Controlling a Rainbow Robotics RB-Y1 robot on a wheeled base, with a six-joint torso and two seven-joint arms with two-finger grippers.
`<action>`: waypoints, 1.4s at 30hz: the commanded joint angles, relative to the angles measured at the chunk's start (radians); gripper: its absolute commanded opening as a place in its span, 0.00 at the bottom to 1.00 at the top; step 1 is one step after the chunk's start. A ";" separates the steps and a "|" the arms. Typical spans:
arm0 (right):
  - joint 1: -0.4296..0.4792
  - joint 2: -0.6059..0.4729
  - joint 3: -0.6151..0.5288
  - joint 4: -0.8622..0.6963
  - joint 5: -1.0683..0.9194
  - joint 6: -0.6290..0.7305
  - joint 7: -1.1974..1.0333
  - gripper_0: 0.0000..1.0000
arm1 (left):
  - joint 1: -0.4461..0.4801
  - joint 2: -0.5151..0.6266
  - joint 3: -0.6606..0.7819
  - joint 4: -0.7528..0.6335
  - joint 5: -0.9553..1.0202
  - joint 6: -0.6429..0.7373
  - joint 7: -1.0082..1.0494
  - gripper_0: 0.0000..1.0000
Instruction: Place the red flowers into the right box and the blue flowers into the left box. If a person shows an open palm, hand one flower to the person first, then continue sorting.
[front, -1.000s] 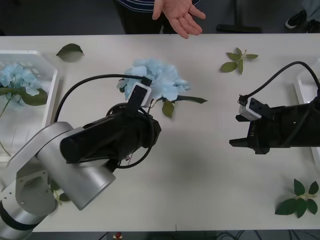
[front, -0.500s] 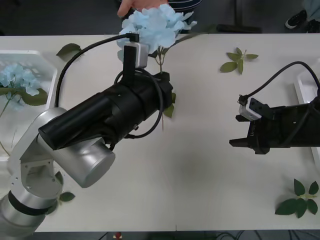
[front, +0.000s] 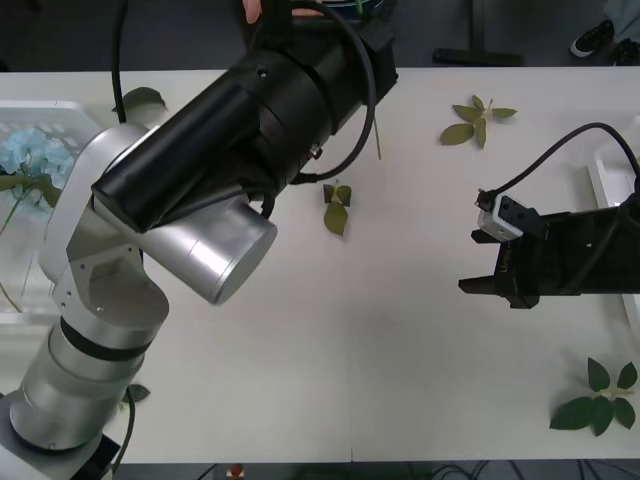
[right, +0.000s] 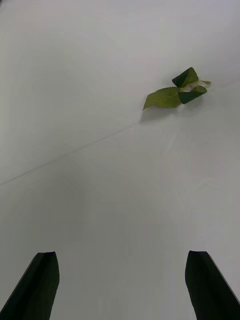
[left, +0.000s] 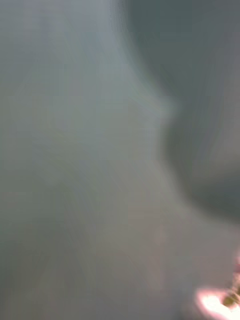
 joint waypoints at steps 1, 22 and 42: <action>-0.008 -0.013 -0.009 -0.020 -0.002 -0.001 0.006 0.73 | -0.093 -0.005 0.038 0.093 -0.020 -0.048 -0.001 0.00; -0.008 -0.013 -0.009 -0.020 -0.002 -0.001 0.006 0.73 | -0.293 0.007 0.110 0.392 -0.044 -0.127 0.001 0.00; -0.008 -0.013 -0.009 -0.020 -0.002 -0.001 0.006 0.73 | -0.299 0.007 0.113 0.386 -0.034 -0.150 -0.019 1.00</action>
